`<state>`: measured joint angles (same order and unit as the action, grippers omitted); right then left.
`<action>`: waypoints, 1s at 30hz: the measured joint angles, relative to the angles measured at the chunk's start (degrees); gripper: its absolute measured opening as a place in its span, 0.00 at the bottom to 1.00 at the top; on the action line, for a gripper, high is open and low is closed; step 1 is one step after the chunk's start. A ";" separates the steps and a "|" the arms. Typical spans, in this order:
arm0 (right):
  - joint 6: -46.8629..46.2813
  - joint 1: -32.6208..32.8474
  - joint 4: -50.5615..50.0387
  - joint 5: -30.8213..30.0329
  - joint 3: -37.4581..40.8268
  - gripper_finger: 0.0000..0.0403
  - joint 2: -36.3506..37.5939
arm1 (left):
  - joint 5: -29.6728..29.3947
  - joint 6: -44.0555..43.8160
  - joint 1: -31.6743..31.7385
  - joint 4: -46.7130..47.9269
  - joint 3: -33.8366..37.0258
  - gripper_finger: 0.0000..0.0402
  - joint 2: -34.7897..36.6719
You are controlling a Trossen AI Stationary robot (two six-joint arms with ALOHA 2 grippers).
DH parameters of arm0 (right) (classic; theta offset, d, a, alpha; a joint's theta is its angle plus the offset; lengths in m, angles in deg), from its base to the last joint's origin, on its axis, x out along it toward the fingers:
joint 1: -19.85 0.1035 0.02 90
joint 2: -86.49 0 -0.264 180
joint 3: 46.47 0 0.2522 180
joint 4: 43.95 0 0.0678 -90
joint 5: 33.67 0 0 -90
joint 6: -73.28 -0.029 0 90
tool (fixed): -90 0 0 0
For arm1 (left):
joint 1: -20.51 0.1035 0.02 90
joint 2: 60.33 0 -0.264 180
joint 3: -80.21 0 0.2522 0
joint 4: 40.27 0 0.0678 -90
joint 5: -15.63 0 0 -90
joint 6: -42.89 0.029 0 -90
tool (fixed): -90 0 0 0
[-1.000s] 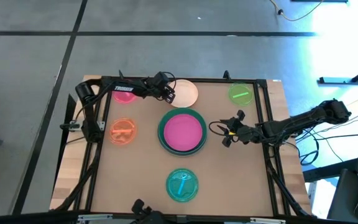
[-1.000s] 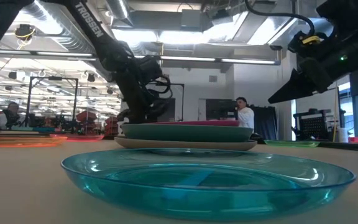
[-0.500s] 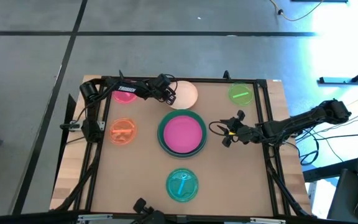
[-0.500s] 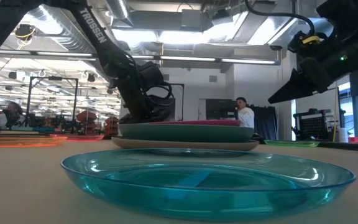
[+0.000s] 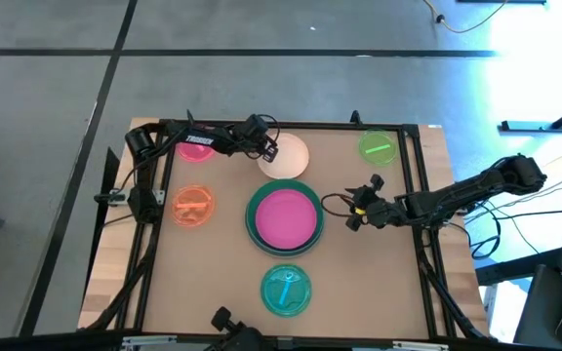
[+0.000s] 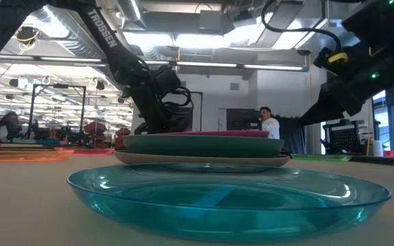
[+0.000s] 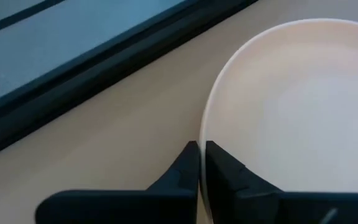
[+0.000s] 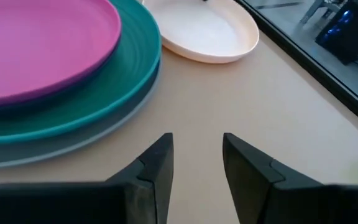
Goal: Stack plastic plates
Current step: Stack the white plate on top of the pink plate
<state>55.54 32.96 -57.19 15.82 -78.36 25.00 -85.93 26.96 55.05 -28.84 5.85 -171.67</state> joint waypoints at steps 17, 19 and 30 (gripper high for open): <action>-0.02 0.00 0.86 0.07 0.00 0.32 -0.67 | 1.97 4.91 -3.82 7.43 0.04 0.02 19.69; 0.00 -0.01 1.28 0.20 0.00 0.32 -0.65 | 2.99 6.07 -5.66 9.14 0.04 0.02 22.13; -0.02 0.01 2.44 0.61 0.00 0.32 -0.65 | 2.45 12.44 -23.02 14.45 0.02 0.02 25.64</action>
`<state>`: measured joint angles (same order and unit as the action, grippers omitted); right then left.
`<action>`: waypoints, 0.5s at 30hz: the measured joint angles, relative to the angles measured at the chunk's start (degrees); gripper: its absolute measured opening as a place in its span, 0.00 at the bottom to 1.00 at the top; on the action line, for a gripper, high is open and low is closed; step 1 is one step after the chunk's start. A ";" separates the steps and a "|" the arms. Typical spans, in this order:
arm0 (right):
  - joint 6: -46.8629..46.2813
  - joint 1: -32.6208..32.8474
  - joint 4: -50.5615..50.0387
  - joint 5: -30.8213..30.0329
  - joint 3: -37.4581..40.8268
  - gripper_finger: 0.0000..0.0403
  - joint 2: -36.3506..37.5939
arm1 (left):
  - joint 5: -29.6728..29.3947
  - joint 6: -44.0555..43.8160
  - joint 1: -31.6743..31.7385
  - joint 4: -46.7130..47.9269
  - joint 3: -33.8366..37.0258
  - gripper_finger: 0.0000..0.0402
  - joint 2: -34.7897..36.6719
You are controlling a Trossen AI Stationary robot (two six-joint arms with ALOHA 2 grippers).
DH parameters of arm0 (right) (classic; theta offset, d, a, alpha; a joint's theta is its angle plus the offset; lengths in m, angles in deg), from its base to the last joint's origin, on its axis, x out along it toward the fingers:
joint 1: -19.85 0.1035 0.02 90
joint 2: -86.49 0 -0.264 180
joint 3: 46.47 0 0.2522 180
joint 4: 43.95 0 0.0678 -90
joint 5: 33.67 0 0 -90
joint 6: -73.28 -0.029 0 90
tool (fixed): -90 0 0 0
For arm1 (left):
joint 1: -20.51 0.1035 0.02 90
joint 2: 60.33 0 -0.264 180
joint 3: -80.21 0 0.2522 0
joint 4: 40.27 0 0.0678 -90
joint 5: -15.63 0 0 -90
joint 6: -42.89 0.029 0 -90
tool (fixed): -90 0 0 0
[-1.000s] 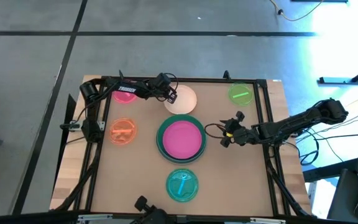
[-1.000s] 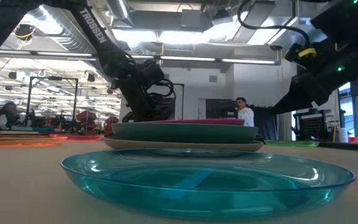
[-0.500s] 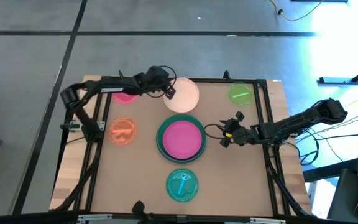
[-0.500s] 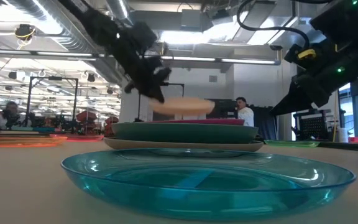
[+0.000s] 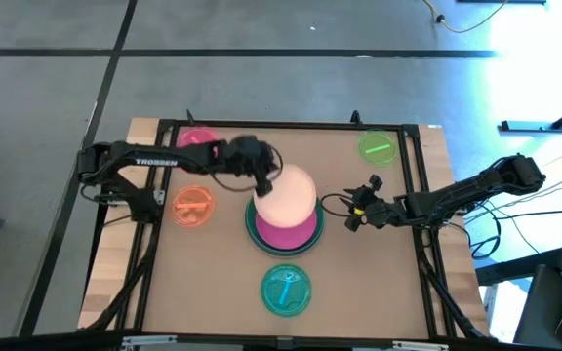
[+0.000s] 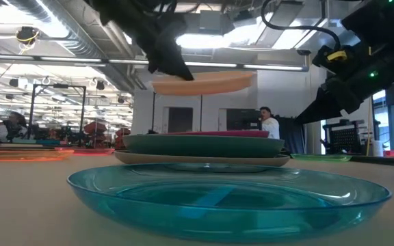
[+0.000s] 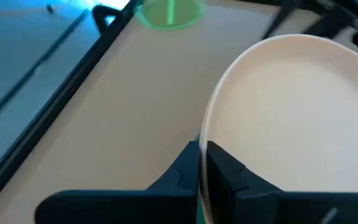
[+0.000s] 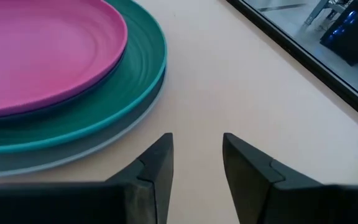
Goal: Stack plastic plates
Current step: Stack the white plate on top of the pink plate
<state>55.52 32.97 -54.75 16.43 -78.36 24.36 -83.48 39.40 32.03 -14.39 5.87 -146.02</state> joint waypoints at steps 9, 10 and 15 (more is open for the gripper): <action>-0.41 0.01 0.28 0.49 0.00 0.32 0.00 | -10.11 -0.64 -8.72 -0.27 -0.02 0.02 -3.71; -0.45 -0.01 0.42 0.49 0.00 0.32 0.00 | -11.69 -0.70 -9.13 -0.25 -0.02 0.02 -4.41; -0.44 -0.02 0.41 0.48 0.00 0.32 0.00 | -15.16 -0.10 -8.63 -0.15 -0.02 0.02 -7.26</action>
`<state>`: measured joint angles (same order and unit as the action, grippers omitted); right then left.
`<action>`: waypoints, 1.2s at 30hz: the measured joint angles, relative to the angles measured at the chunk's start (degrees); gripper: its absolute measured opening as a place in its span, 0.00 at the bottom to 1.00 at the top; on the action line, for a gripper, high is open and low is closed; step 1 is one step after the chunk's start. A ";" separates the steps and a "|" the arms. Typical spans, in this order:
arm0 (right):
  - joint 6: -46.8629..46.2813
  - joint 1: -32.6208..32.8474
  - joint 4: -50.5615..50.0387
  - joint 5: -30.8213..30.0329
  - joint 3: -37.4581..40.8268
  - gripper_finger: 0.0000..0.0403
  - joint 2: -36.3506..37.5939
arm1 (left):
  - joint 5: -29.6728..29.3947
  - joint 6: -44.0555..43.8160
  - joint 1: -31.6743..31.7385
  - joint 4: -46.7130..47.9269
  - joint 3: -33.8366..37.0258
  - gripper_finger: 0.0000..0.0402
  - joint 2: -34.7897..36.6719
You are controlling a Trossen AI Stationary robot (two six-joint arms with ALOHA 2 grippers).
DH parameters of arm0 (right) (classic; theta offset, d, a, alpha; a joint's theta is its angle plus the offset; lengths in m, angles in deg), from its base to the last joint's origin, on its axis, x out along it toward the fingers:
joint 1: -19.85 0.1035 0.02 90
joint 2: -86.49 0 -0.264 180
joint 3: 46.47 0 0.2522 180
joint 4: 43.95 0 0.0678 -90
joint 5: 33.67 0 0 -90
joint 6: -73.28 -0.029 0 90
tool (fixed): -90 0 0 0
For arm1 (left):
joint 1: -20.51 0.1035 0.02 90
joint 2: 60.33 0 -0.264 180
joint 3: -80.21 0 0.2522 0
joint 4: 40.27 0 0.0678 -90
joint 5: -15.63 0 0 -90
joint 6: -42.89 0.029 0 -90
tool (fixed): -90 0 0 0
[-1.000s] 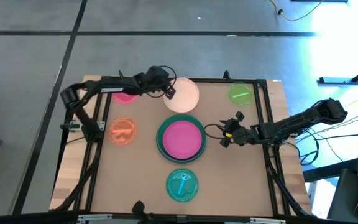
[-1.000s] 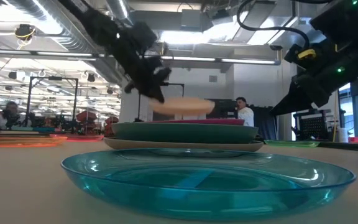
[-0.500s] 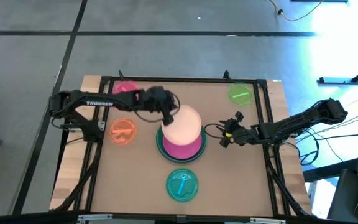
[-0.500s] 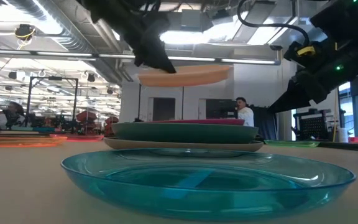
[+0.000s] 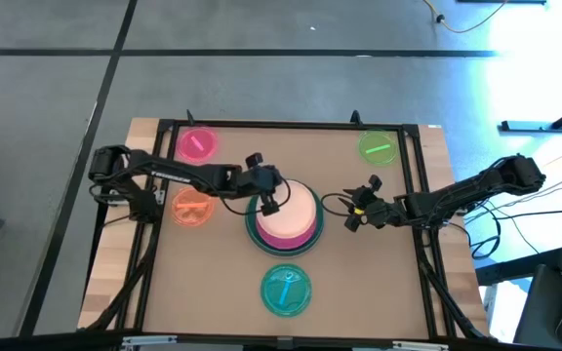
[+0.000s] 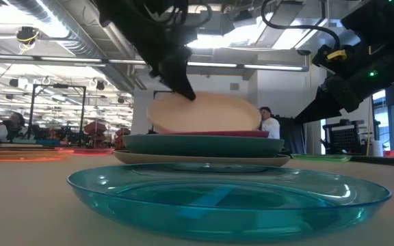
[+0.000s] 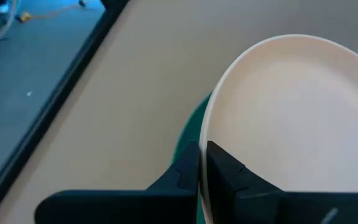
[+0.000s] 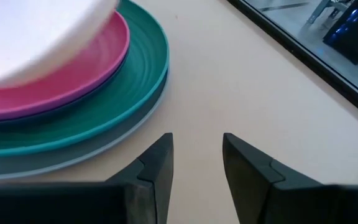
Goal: Stack plastic plates
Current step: Stack the white plate on top of the pink plate
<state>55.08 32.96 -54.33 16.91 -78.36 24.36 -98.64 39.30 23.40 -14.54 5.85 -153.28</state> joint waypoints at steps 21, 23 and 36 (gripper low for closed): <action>0.42 0.02 -0.20 0.98 0.00 0.32 0.00 | 9.07 -3.83 0.69 0.03 0.00 0.04 -1.25; 0.42 0.02 -0.20 0.98 0.00 0.32 0.00 | 9.18 -3.91 0.68 0.02 0.00 0.07 -1.25; 0.44 0.02 -0.20 1.03 0.00 0.32 0.00 | 9.14 -4.84 0.28 1.32 0.00 0.23 -1.25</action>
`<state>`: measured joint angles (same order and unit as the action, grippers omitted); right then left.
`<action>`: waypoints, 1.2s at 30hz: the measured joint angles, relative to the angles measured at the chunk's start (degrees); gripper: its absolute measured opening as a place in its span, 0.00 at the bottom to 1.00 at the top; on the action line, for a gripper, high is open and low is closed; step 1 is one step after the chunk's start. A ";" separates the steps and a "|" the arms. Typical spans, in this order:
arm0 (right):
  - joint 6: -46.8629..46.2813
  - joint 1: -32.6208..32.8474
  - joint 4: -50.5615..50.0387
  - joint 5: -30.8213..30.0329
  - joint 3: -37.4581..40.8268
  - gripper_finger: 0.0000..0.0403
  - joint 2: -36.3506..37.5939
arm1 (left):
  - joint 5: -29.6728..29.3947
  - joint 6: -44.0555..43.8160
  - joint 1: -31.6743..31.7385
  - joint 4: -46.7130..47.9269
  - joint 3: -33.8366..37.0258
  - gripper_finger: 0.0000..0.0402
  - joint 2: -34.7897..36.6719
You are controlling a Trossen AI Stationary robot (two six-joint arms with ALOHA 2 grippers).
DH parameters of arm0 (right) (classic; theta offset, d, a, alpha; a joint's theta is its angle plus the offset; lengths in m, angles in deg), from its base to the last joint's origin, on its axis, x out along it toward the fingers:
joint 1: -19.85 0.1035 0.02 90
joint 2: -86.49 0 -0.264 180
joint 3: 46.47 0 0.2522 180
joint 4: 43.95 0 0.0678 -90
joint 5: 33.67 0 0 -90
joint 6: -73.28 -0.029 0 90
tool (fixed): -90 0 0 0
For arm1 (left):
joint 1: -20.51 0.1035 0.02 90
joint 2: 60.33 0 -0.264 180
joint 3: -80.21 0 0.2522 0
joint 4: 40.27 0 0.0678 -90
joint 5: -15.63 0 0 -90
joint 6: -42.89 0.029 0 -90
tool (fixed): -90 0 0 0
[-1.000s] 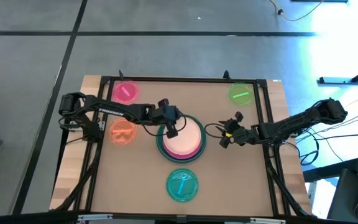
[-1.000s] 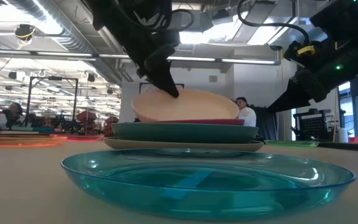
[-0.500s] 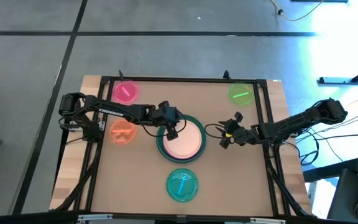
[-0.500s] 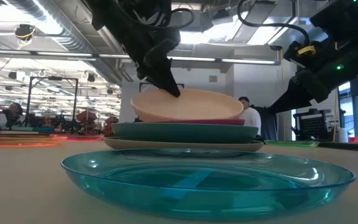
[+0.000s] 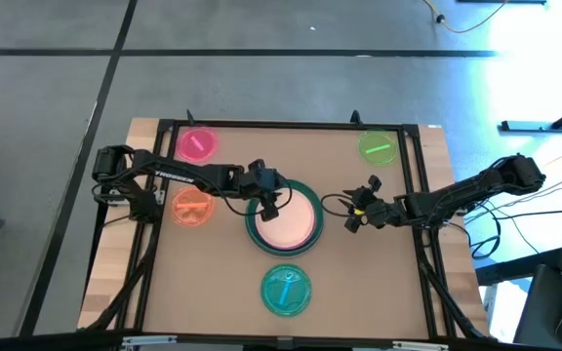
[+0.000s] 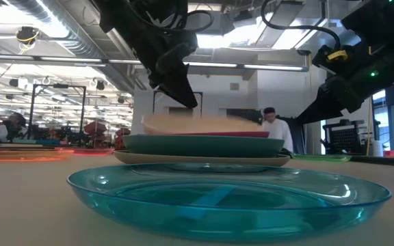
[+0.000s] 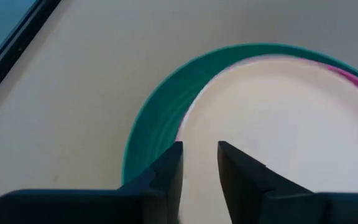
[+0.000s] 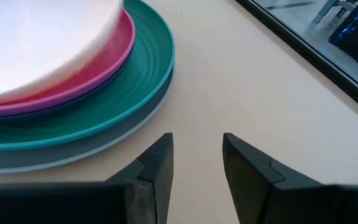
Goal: Stack plastic plates
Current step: Stack the white plate on top of the pink plate, then stack the orange plate on top of the white plate
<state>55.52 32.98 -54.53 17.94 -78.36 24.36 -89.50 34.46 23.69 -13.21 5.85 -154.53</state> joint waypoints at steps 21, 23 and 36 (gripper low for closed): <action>-0.15 -0.02 0.17 0.02 0.00 0.32 0.00 | -4.00 -25.56 -9.24 39.09 -0.02 0.24 8.70; -0.17 0.00 0.17 0.02 0.00 0.32 0.00 | -4.40 -29.14 -10.52 42.14 -0.02 0.24 8.26; -1.33 0.00 0.20 0.02 0.00 0.32 0.00 | -6.13 -41.77 -16.35 42.60 9.90 0.24 8.26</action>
<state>54.19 32.98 -54.33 17.96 -78.36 24.36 -95.63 -7.31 7.34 29.38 15.75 -146.26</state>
